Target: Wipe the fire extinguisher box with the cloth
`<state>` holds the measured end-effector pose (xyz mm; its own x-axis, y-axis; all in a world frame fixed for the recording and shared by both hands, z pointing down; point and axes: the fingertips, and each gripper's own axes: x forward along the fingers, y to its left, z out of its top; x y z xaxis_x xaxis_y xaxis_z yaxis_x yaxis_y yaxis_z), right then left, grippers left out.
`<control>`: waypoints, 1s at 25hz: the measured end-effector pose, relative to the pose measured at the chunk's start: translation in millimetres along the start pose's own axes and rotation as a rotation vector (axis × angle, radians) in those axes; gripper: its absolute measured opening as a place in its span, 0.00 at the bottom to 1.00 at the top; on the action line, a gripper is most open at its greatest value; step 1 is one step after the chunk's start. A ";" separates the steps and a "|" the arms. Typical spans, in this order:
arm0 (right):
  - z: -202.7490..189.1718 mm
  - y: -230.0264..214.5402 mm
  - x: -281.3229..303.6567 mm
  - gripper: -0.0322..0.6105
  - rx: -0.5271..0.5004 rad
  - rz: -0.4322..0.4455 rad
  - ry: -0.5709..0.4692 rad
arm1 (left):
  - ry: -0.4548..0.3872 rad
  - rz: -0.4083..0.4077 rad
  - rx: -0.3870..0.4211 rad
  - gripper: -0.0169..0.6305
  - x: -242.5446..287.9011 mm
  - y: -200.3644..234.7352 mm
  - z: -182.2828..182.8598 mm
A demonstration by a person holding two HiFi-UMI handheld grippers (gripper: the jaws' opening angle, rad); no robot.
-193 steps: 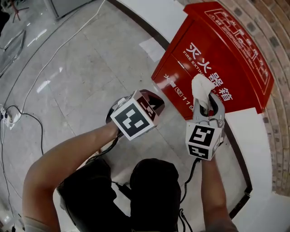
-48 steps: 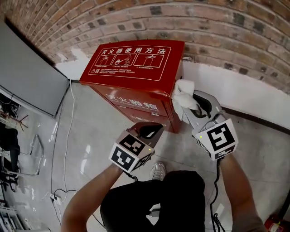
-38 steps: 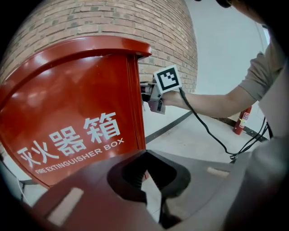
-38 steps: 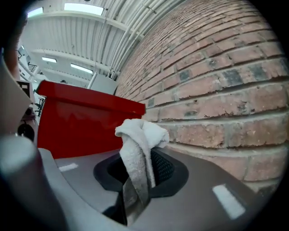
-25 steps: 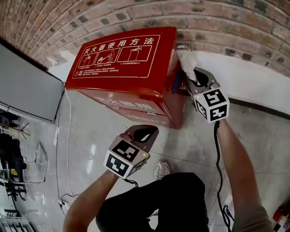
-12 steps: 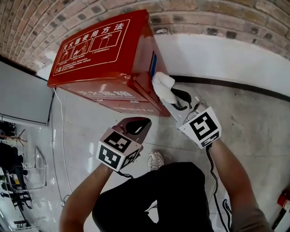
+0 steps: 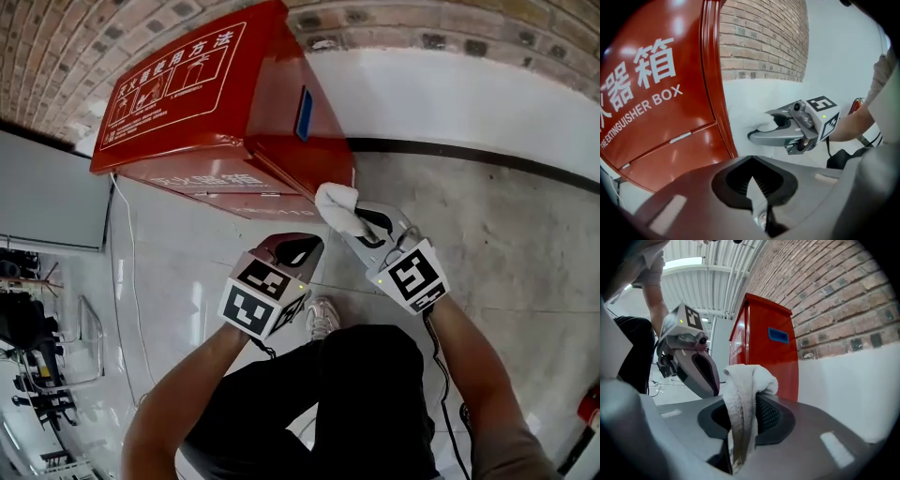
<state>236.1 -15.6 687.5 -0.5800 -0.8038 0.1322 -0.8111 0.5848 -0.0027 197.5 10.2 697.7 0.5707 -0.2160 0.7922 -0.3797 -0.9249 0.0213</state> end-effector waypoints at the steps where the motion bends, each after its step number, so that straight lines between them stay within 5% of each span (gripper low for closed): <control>1: -6.7 -3.4 3.7 0.22 0.010 -0.007 0.007 | 0.000 -0.005 0.002 0.03 2.3 -2.6 -1.2; 15: -45.9 -136.8 67.7 0.22 0.036 -0.209 0.094 | -0.043 -0.040 -0.085 0.03 26.0 8.3 -16.3; 25: -129.4 -176.1 99.1 0.22 0.119 -0.315 0.248 | -0.040 -0.040 -0.177 0.03 21.6 29.9 -52.8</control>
<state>331.1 -184.1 829.4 -0.2786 -0.8824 0.3792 -0.9573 0.2867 -0.0363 160.0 -5.6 747.7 0.6151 -0.1953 0.7639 -0.4760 -0.8643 0.1623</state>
